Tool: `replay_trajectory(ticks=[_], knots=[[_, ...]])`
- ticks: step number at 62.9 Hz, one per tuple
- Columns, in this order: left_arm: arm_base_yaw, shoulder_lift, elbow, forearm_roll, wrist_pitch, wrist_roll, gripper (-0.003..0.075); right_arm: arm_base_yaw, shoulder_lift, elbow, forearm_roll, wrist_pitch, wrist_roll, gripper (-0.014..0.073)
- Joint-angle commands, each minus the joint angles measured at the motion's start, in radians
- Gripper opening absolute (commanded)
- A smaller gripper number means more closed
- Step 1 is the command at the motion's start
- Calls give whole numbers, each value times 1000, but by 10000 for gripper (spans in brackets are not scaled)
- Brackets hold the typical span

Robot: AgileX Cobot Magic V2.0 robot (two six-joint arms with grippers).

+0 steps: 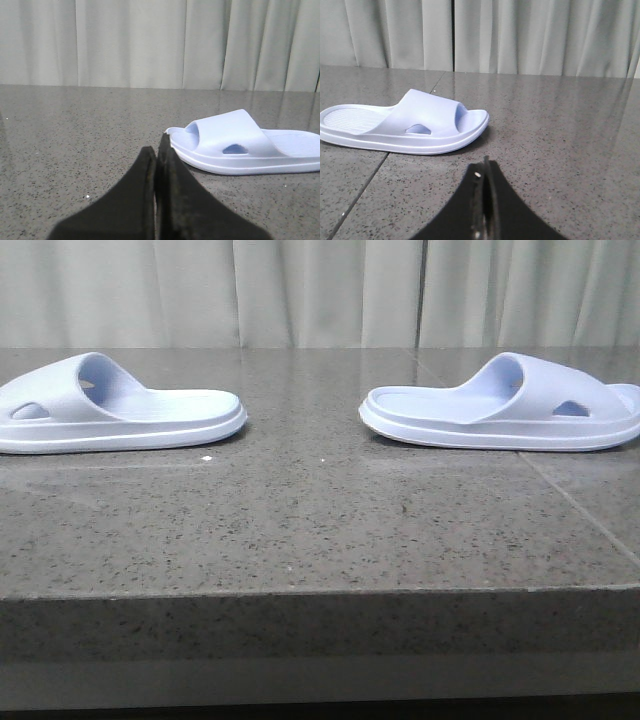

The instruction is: Insert blue slippers together front up

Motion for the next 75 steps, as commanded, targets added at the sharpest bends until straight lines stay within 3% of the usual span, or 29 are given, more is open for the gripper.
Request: replay_trajectory(ticks=[1,49,58,68,75], knots=[[-5,-17,6,-5,-84,-3,-20,-5,-17,-4,-7,-89,-5,-67],[-5,-17,6,-3,-96,-3,-20,-5,-17,-4,-7,-92,-5,-67],[-5,-17,-1,-8,-157,-3,-20,-5,-17,-12,-6,-132,-5,-67],[-5,-14,-95,-26,-156,-3,-20,-6,-16,-102,-6,-62,-5,-67],[-5,-1,-217,-26,-69,-3,-20,-6,-8,-208,-6,14,-5,-67]])
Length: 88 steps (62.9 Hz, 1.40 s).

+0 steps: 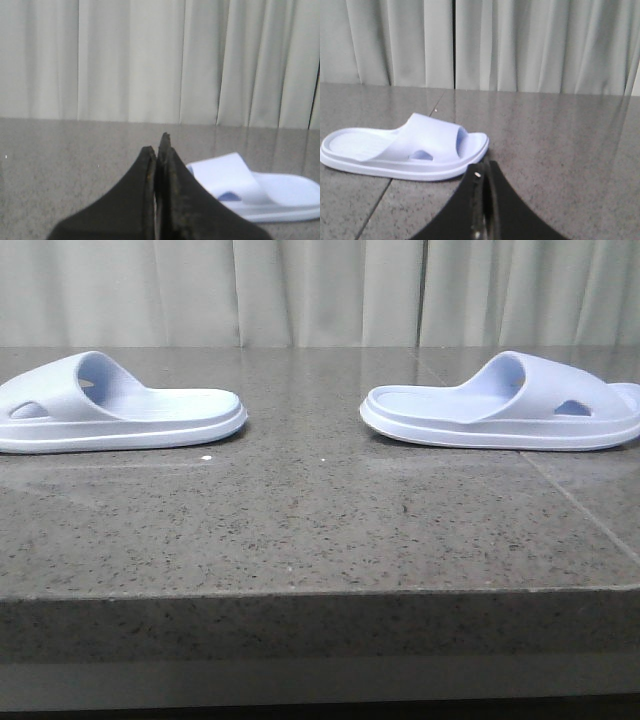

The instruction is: Insert blue slippers together front up

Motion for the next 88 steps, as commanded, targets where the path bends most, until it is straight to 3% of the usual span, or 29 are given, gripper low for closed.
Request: replay_trajectory(ticks=[1,18,30,48,71,77,81,88], knots=[[-5,3,-124,-12,-21,-3,-20,-6,-2,-121,-6,-22,-5,-67],[-5,227,-444,-12,264,-3,-20,-6,206,-404,-6,131,-5,-67],[-5,426,-573,-12,414,-3,-20,-6,406,-523,-6,242,-5,-67],[-5,624,-575,-14,440,-3,-20,-6,635,-527,-6,310,-5,-67],[-5,772,-575,-11,438,-3,-13,-6,760,-527,-6,340,-5,-65],[-5,789,-575,-7,438,-3,81,-6,768,-527,-8,343,-6,-9],[-5,797,-575,1,438,-3,242,-6,769,-527,-8,345,-6,83],[-5,803,-575,8,428,-3,510,-6,770,-527,-8,348,-6,339]])
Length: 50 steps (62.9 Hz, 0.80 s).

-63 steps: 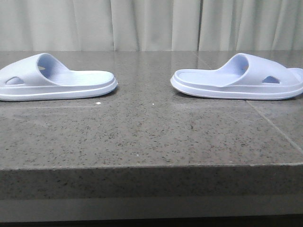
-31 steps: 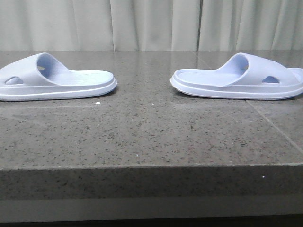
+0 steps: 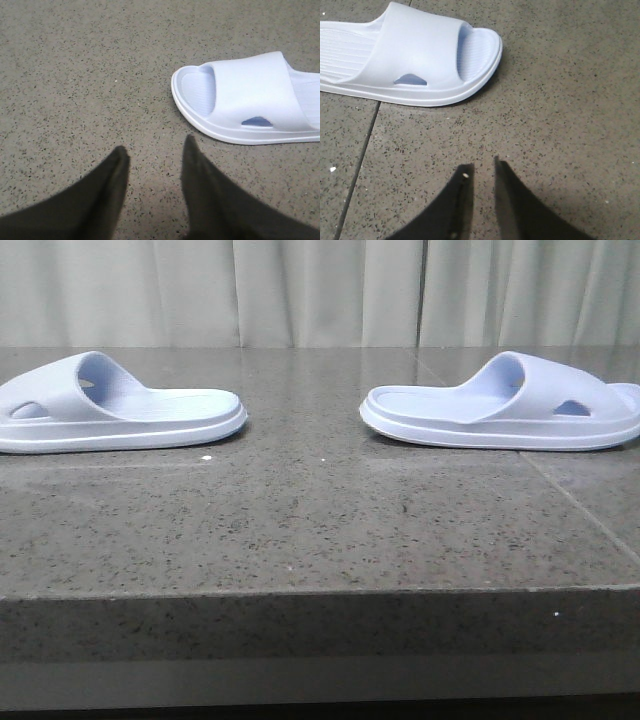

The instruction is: Insert blue slippers together front up

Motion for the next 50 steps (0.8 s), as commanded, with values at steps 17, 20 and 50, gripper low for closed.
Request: replay_trajectory(ticks=[17,20,50], knots=[[-5,59,-78,4,-1,-3,599,-6,3,-36,-8,-58,-6,538],[-5,89,-110,9,61,-3,599,-6,3,-36,-8,-58,-6,538],[303,461,-406,-557,314,484,599,-6,3,-36,-8,-60,-6,538]])
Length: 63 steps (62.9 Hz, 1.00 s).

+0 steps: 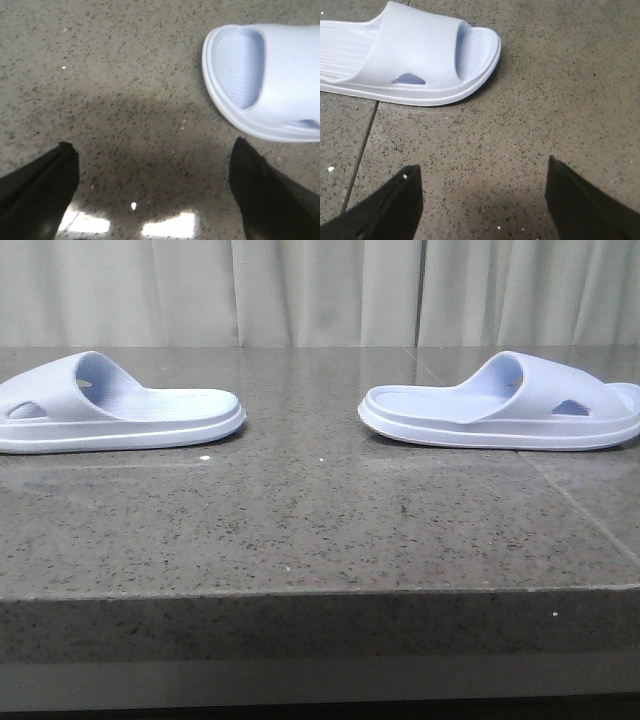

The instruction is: Insert blue slippers together front up

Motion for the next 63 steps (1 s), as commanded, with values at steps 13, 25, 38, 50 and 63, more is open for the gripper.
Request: replay_trajectory(ticks=[13,25,38,50,63], knots=[[125,165,-82,-525,13,363,597,-6,3,-36,-8,-61,-6,538],[125,285,-129,-649,20,411,501,-6,3,-36,-8,-61,-6,538],[118,380,-185,-663,49,413,405,-6,3,-36,-8,-61,-6,538],[72,443,-222,-665,63,417,403,-6,3,-36,-8,-60,-6,538],[25,487,-222,-664,68,417,402,-6,3,-36,-8,-60,-6,538]])
